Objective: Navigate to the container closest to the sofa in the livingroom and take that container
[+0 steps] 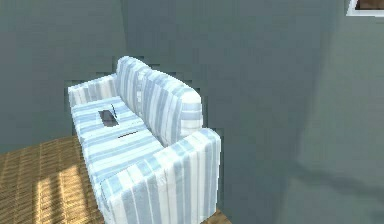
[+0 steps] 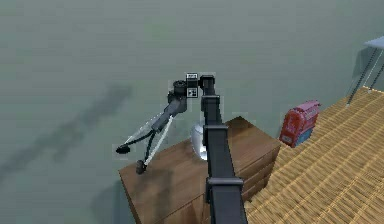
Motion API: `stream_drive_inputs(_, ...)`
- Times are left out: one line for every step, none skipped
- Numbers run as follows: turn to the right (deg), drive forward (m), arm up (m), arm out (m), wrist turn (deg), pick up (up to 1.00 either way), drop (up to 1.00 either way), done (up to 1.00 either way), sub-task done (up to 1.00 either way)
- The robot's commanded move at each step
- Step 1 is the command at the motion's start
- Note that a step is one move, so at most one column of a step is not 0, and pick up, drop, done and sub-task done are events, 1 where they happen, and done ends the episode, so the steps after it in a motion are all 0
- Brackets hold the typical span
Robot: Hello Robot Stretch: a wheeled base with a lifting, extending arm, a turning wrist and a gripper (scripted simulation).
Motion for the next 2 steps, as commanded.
stream_drive_inputs(0.0, 0.0, 0.0, 0.0, 45.0, 0.0, 0.0, 0.0, 0.0)
stream_drive_inputs(0.0, 0.0, 0.0, 0.0, 45.0, 0.0, 0.0, 0.0, 0.0)
